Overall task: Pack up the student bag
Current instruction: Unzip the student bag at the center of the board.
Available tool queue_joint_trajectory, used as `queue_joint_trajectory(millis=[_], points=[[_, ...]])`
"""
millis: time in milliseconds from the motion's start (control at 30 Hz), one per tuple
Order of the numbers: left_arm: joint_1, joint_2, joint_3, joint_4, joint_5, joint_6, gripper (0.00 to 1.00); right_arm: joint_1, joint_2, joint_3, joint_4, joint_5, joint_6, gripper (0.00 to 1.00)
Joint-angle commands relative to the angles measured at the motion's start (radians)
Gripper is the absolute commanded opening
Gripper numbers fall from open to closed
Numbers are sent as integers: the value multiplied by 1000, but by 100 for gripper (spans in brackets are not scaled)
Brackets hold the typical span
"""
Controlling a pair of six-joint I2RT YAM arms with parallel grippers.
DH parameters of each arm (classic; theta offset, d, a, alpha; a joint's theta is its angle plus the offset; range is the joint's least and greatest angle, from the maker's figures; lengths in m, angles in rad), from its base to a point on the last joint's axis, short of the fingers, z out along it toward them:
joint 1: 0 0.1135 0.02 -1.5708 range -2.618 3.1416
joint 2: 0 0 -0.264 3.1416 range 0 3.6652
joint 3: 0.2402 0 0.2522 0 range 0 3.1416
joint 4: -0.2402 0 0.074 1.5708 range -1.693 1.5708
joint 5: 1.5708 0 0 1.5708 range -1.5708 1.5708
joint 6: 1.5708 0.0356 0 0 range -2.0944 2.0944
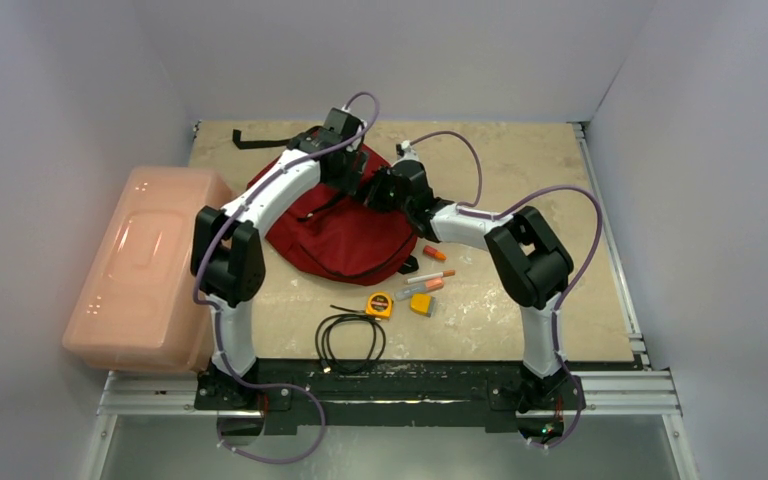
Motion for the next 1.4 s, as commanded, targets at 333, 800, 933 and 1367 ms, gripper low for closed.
queue_joint_trajectory(millis=[333, 800, 933, 1367], points=[[-21, 101, 121, 19, -211, 79, 52, -1, -9, 16, 26, -5, 15, 0], [-19, -121, -67, 128, -259, 102, 0, 1, -46, -19, -33, 54, -86, 0], [-19, -114, -41, 98, -213, 68, 0, 15, -76, 43, -137, 55, -235, 4], [-19, -80, 1, 14, -175, -33, 0, 37, -460, -143, -372, 441, -606, 65]])
